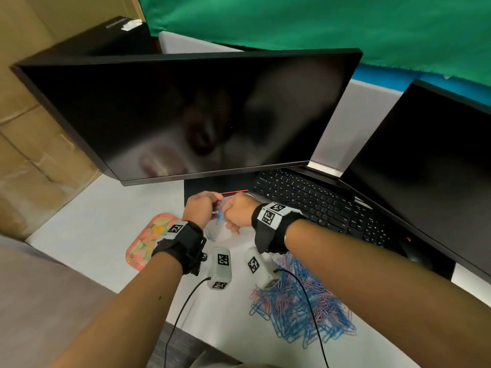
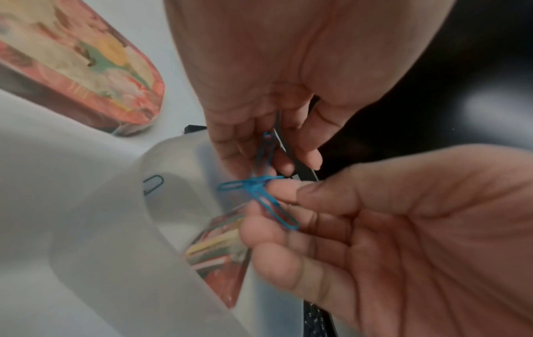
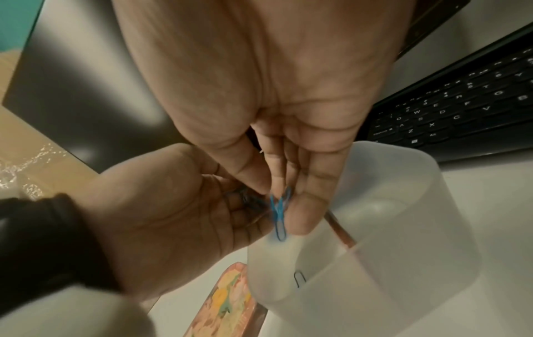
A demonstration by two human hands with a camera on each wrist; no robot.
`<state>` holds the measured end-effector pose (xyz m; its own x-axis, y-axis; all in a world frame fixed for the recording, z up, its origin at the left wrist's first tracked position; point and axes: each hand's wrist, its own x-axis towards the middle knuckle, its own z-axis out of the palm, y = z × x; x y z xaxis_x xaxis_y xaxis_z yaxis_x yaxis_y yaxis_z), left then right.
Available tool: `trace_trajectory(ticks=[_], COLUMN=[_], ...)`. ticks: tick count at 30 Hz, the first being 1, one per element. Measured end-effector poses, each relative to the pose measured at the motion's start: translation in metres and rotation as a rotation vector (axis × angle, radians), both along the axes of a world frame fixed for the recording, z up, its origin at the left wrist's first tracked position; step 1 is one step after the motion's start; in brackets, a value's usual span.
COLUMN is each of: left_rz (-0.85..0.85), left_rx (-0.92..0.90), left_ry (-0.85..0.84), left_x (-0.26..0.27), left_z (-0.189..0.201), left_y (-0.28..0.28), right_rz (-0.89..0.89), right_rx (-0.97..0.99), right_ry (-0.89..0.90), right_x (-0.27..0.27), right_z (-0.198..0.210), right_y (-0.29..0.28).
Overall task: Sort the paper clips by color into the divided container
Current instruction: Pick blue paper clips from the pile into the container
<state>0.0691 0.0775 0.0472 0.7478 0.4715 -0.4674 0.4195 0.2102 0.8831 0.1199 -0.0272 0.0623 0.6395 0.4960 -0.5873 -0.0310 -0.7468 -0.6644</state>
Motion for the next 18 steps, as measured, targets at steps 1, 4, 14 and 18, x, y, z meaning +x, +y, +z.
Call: trace_trajectory(ticks=[1,4,14,18], left_rz=[-0.005,-0.03,-0.179,-0.422], left_rx=[0.024,0.123,0.388,0.418], left_ry=[0.008,0.023,-0.089,-0.174], left_x=[0.0,-0.003,-0.009,-0.014], left_z=[-0.001,-0.003,0.007,0.01], left_y=[0.001,0.004,-0.015,-0.051], right_rz=[-0.007,0.004,-0.285,-0.34], right_rx=[0.011,0.017,0.092,-0.062], right_ry=[-0.031,-0.058,-0.08,-0.136], right_x=[0.002,0.003,0.005,-0.004], right_z=[-0.001,0.0,0.002,-0.018], right_y=[-0.001,-0.007,-0.108,-0.17])
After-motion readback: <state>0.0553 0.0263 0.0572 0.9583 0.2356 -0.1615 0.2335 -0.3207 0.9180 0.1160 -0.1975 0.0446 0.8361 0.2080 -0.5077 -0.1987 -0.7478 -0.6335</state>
